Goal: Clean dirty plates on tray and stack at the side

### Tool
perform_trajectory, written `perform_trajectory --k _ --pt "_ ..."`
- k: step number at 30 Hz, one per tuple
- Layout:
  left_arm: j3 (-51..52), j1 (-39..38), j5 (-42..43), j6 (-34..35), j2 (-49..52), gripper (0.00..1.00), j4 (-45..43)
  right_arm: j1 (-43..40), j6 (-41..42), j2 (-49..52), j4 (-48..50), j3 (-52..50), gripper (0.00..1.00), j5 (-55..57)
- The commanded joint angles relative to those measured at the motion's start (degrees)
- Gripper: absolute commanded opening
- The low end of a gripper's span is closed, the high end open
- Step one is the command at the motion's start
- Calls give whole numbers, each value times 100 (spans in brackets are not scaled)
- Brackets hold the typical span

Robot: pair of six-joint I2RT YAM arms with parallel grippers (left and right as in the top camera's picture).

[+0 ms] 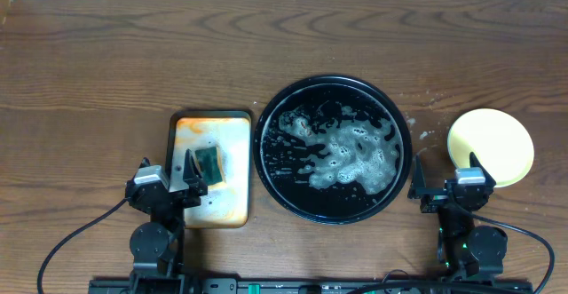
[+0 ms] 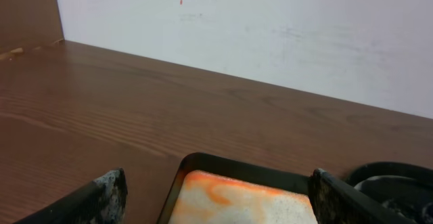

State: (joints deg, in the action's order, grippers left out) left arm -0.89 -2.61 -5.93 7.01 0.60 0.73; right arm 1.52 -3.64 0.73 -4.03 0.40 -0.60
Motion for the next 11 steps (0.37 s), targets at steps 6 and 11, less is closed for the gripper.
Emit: perform_trajectory --k 6,11 --pt "66 31 -74 -96 -31 86 286 -37 -72 -20 -24 -9 99 -9" --pt "66 31 -74 -96 -31 86 286 -37 -72 -20 -24 -9 99 -9"
